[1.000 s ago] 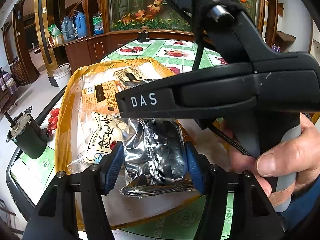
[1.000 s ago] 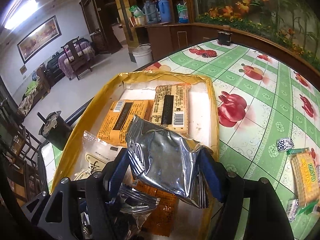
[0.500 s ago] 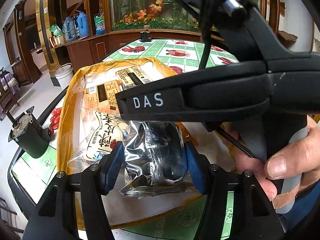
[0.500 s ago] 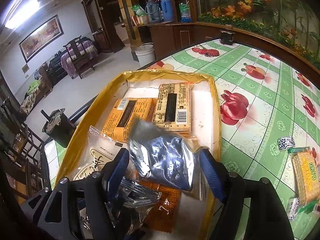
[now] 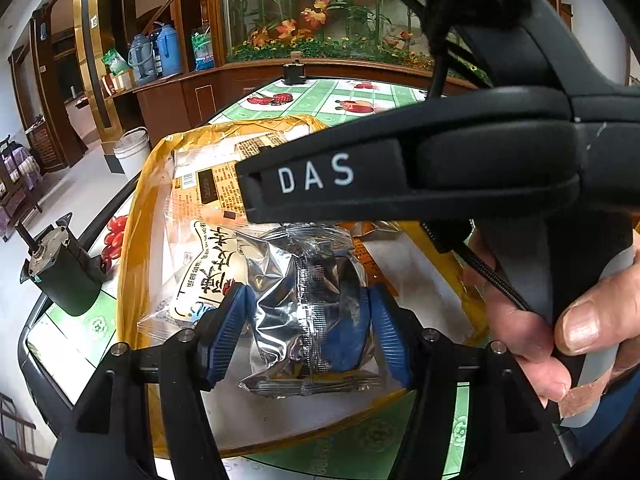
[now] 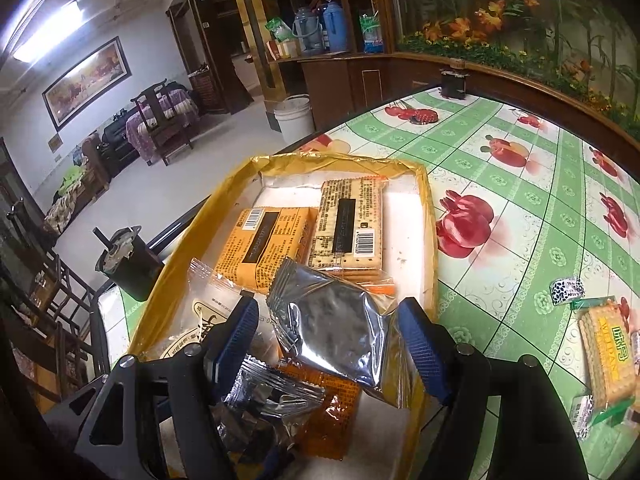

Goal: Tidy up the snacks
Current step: 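Lower both foil bags into the tray and open both grippers, then move both grippers back to the snack pile on the table, then grasp the black-banded cracker pack with the right gripper while the left grasps the WEIDAN cracker pack, then carry both cracker packs over the yellow tray, then lower both cracker packs into the tray and open both grippers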

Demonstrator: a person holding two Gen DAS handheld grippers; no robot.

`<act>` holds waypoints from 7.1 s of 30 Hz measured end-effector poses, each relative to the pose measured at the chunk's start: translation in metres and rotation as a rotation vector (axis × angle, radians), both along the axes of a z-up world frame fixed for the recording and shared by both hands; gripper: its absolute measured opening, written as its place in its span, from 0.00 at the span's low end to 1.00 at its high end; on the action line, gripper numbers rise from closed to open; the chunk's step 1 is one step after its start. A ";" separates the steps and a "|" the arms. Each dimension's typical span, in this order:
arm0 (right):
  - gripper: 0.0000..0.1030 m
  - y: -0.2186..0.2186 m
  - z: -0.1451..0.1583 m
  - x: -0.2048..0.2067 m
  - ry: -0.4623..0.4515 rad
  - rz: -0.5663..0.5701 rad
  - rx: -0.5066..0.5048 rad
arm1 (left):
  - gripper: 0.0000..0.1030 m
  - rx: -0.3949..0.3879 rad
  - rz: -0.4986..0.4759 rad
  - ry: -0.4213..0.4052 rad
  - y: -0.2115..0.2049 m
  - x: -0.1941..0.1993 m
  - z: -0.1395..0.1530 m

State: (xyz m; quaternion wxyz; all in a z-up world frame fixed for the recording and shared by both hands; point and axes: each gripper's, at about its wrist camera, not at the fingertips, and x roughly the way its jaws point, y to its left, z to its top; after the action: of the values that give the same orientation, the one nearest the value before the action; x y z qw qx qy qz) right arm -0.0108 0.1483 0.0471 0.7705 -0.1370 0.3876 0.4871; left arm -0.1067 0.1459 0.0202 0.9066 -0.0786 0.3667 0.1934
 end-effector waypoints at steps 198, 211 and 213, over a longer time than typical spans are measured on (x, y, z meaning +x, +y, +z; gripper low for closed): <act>0.46 0.070 0.010 0.047 0.110 -0.105 -0.099 | 0.44 -0.274 0.171 -0.055 0.119 0.009 0.014; 0.47 0.073 -0.008 0.047 0.100 -0.104 -0.118 | 0.44 -0.128 0.177 -0.032 0.103 0.013 0.020; 0.48 0.072 -0.009 0.047 0.107 -0.103 -0.116 | 0.44 -0.116 0.178 -0.031 0.101 0.013 0.021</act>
State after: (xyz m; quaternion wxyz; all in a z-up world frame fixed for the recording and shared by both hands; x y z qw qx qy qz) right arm 0.0363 0.2206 0.0383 0.7635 -0.1353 0.4623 0.4302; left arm -0.0936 0.2473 0.0408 0.8853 -0.1664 0.3547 0.2506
